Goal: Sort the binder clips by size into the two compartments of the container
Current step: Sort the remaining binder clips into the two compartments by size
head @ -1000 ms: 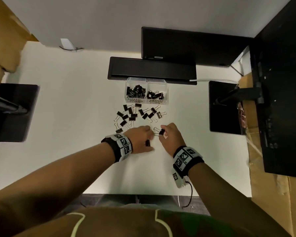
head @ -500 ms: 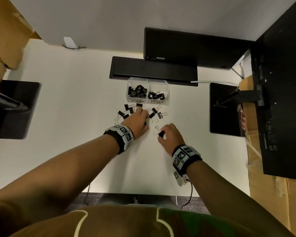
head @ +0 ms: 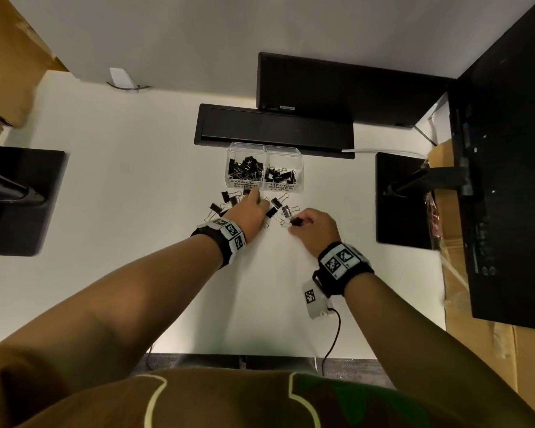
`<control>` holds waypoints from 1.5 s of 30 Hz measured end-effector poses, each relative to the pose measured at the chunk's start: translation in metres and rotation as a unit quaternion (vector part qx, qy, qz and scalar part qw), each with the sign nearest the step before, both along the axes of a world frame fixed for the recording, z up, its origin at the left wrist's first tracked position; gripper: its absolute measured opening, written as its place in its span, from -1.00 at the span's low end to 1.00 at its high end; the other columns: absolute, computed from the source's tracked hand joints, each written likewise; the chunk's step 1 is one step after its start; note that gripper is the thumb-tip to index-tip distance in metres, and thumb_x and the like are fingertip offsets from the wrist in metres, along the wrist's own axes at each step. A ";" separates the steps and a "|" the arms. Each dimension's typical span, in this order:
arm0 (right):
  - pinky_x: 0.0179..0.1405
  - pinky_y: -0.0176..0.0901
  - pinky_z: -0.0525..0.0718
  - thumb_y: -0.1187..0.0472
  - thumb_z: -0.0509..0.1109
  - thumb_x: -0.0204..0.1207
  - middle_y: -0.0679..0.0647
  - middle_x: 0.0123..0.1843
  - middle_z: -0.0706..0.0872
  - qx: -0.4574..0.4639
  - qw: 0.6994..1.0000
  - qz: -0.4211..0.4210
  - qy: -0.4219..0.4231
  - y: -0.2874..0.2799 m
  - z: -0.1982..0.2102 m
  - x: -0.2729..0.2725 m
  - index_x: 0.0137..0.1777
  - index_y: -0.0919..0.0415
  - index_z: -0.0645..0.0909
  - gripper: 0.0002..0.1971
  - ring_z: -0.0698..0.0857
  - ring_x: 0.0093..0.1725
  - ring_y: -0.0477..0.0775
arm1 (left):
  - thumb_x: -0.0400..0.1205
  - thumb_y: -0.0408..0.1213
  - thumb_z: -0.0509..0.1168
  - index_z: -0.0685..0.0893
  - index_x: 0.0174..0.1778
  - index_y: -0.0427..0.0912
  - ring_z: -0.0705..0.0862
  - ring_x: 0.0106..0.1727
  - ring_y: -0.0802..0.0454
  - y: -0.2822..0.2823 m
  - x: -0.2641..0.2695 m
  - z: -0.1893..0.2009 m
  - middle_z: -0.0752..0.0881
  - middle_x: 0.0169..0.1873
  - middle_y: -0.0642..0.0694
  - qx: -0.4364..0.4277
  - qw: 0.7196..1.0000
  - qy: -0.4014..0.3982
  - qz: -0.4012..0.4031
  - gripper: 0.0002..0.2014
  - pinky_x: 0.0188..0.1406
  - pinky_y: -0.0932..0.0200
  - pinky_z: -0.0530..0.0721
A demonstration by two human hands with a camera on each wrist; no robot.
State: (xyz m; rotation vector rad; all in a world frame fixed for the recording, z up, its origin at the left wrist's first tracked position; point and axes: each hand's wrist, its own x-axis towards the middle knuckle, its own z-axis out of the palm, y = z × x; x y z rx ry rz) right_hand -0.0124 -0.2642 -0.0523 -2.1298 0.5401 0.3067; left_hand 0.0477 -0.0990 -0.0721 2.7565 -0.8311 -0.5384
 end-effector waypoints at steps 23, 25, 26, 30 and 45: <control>0.21 0.11 0.63 0.47 0.26 0.48 0.11 0.30 0.52 -0.224 0.948 0.226 0.030 0.019 0.001 0.042 0.24 0.20 0.60 -0.64 0.52 0.31 0.17 | 0.57 -0.56 0.19 0.38 0.29 -0.32 0.53 0.16 -0.21 0.009 -0.015 -0.006 0.42 0.24 -0.26 0.014 1.000 0.019 -0.015 -0.63 -0.08 0.03 0.53; 0.14 0.07 0.63 0.50 0.24 0.46 0.12 0.27 0.53 -0.227 0.947 0.224 0.032 0.017 -0.008 0.033 0.25 0.21 0.58 -0.61 0.49 0.30 0.20 | 0.58 -0.55 0.17 0.42 0.24 -0.30 0.55 0.14 -0.21 0.008 -0.011 -0.004 0.47 0.19 -0.25 -0.005 1.000 0.021 -0.019 -0.69 -0.08 0.03 0.52; 0.08 0.03 0.62 0.50 0.23 0.46 0.12 0.23 0.56 -0.224 0.950 0.216 0.025 0.016 -0.011 0.030 0.21 0.20 0.59 -0.63 0.50 0.27 0.21 | 0.60 -0.52 0.16 0.45 0.20 -0.29 0.56 0.11 -0.20 0.007 -0.009 0.000 0.50 0.15 -0.24 -0.019 0.999 0.018 -0.020 -0.74 -0.11 0.04 0.50; 0.00 -0.02 0.64 0.39 0.33 0.47 0.17 0.06 0.64 -0.159 0.971 0.177 -0.023 0.011 -0.018 0.021 0.08 0.25 0.63 -0.80 0.62 0.09 0.21 | 0.70 -0.25 0.15 0.55 0.15 -0.26 0.61 0.02 -0.14 -0.006 0.008 0.023 0.57 0.09 -0.21 -0.116 0.993 -0.028 -0.006 -0.80 -0.14 0.03 0.60; -0.06 -0.30 0.59 0.35 0.43 0.43 -0.03 0.01 0.65 -0.027 0.993 0.003 -0.115 -0.010 0.042 0.075 0.19 0.15 0.62 -0.68 0.61 -0.05 -0.08 | 0.63 -0.26 0.29 0.63 0.20 -0.12 0.68 0.04 -0.05 -0.034 0.065 0.040 0.62 0.21 -0.14 -0.186 0.971 0.008 0.147 -0.77 0.15 0.02 0.67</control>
